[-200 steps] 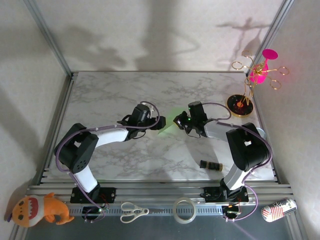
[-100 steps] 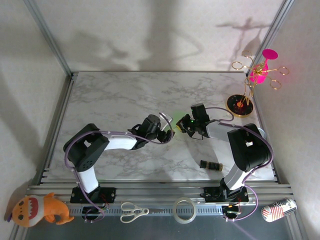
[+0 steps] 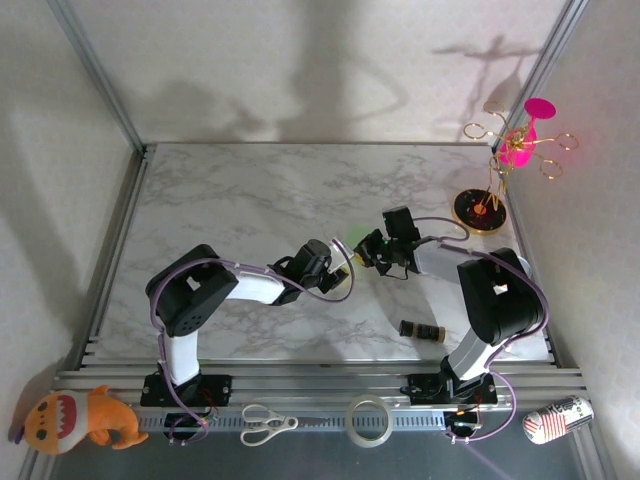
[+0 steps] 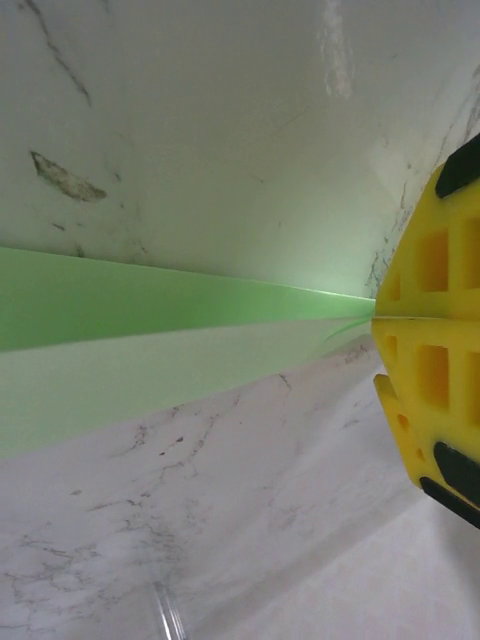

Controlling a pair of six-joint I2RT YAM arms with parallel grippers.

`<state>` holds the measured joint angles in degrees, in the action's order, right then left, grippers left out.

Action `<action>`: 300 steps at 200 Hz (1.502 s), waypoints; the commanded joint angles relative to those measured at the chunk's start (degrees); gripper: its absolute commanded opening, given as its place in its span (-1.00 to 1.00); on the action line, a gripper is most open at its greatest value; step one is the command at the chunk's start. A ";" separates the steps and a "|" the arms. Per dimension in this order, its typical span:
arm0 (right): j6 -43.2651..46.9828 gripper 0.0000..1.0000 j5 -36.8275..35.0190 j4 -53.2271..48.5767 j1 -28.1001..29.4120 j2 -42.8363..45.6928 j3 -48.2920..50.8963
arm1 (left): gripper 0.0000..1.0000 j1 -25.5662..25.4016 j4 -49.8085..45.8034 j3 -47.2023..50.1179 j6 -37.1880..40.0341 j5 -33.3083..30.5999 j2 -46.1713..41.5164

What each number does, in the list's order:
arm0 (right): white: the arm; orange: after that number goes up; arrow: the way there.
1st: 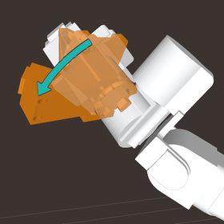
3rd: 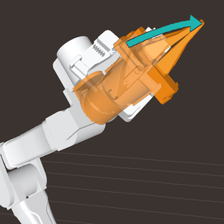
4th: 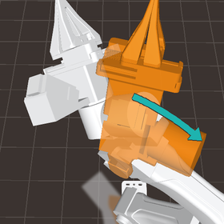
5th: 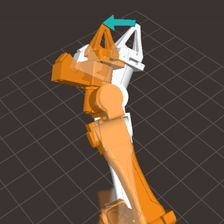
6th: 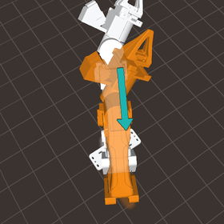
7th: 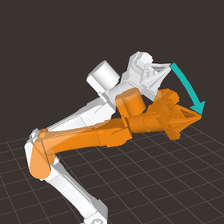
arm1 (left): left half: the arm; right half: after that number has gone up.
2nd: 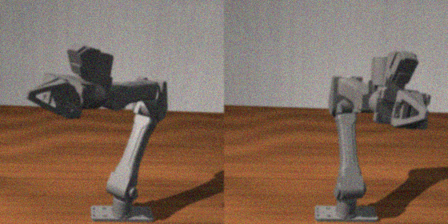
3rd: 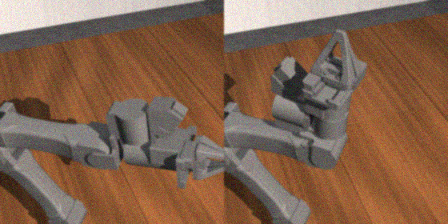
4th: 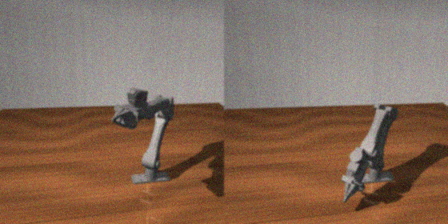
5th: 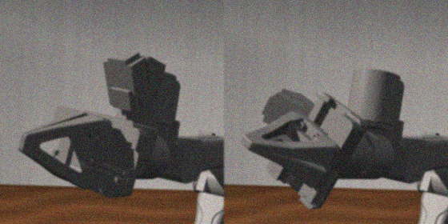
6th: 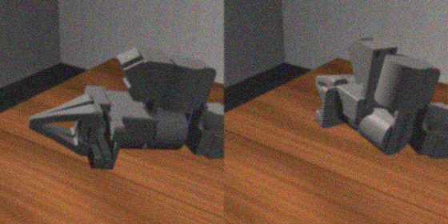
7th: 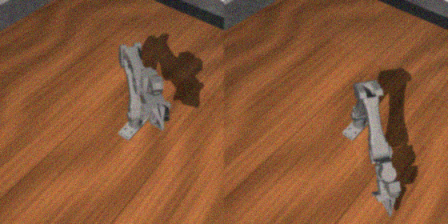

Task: Fold a paper plane with a square sheet of paper (pick it up from the middle)
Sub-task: Fold the wing for the fifth time at the center of the table.

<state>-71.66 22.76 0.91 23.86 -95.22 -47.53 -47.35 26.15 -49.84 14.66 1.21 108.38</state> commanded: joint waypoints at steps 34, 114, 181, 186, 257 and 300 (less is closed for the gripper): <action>-2.26 -0.99 2.47 -3.36 -0.43 -1.84 -3.22 | -0.12 -1.12 2.35 -0.43 1.98 -1.39 1.78; -1.35 -0.64 3.06 -4.32 -0.41 -2.95 -3.93 | -0.66 -1.16 1.71 -0.70 1.78 -0.04 2.87; 2.45 0.07 -0.43 -7.99 -0.81 -2.01 -5.95 | -0.89 0.54 1.02 -0.43 -0.84 4.31 2.53; 2.76 0.10 -0.81 -8.30 -0.85 -1.91 -6.02 | -0.89 0.74 0.99 -0.38 -1.15 4.85 2.51; 7.68 0.36 -6.68 -12.33 -2.12 0.58 -6.96 | -0.95 3.86 -3.23 -2.09 -6.82 14.18 3.16; 11.43 0.41 -13.42 -14.61 -2.92 3.92 -6.32 | -0.96 5.97 -3.21 -1.70 -12.23 17.76 2.67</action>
<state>-63.72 14.94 -10.92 21.61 -94.15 -52.73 -42.74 24.58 -50.96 7.03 14.85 110.65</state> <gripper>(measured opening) 0.703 0.047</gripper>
